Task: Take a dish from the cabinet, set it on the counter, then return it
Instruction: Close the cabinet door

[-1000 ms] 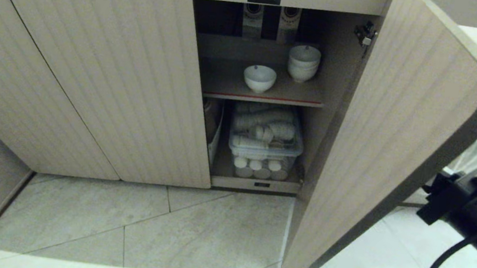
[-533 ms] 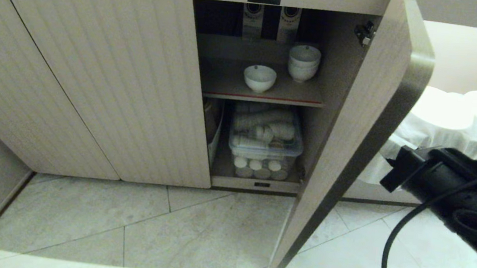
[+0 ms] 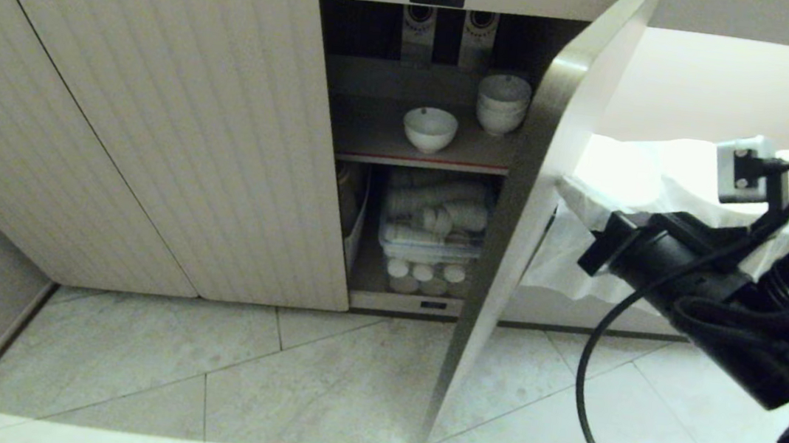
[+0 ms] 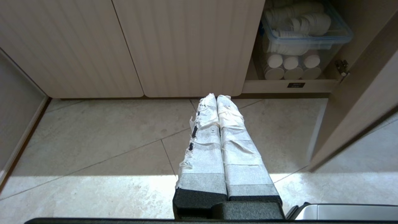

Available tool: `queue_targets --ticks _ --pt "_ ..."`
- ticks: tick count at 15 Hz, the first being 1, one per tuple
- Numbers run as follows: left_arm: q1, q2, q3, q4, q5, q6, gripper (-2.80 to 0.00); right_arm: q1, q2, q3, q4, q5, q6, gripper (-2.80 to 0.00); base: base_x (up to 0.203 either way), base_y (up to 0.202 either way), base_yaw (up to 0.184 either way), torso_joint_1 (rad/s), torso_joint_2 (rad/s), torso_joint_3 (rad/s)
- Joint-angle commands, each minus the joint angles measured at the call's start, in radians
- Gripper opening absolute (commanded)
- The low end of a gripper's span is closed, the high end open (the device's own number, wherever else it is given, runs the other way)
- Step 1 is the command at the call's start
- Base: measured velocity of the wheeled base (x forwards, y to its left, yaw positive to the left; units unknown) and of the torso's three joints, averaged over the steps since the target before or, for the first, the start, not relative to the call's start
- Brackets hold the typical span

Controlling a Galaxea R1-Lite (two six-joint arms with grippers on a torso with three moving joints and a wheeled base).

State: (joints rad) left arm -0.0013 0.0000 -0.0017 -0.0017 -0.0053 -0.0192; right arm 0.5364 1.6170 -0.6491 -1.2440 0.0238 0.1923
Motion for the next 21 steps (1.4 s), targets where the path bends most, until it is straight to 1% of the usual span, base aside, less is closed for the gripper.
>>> queue_targets --ticks 1,11,13,17,21 --pt "0.001 0.0 0.0 0.0 -0.001 -0.001 -2.8 0.001 0.065 -0.056 -0.007 0.0 0.001 -2.8 0.0 0.0 0.0 0.0 0.0 0.0" --pt "0.001 0.0 0.0 0.0 -0.001 -0.001 -2.8 0.0 0.271 -0.348 -0.001 -0.006 0.0 -2.8 0.0 0.0 0.0 0.0 0.0 0.0" --pt "0.001 0.0 0.0 0.0 0.0 -0.001 -2.8 -0.001 0.309 -0.397 -0.004 -0.023 -0.006 -2.8 0.0 0.0 0.0 0.0 0.0 0.0" --pt "0.0 0.0 0.0 0.0 0.001 -0.001 -2.8 -0.002 0.386 -0.524 -0.001 -0.094 -0.005 -2.8 0.0 0.0 0.0 0.0 0.0 0.0" --pt "0.0 0.0 0.0 0.0 0.001 -0.001 -2.8 -0.006 0.448 -0.614 -0.001 -0.1 -0.008 -2.8 0.0 0.0 0.0 0.0 0.0 0.0"
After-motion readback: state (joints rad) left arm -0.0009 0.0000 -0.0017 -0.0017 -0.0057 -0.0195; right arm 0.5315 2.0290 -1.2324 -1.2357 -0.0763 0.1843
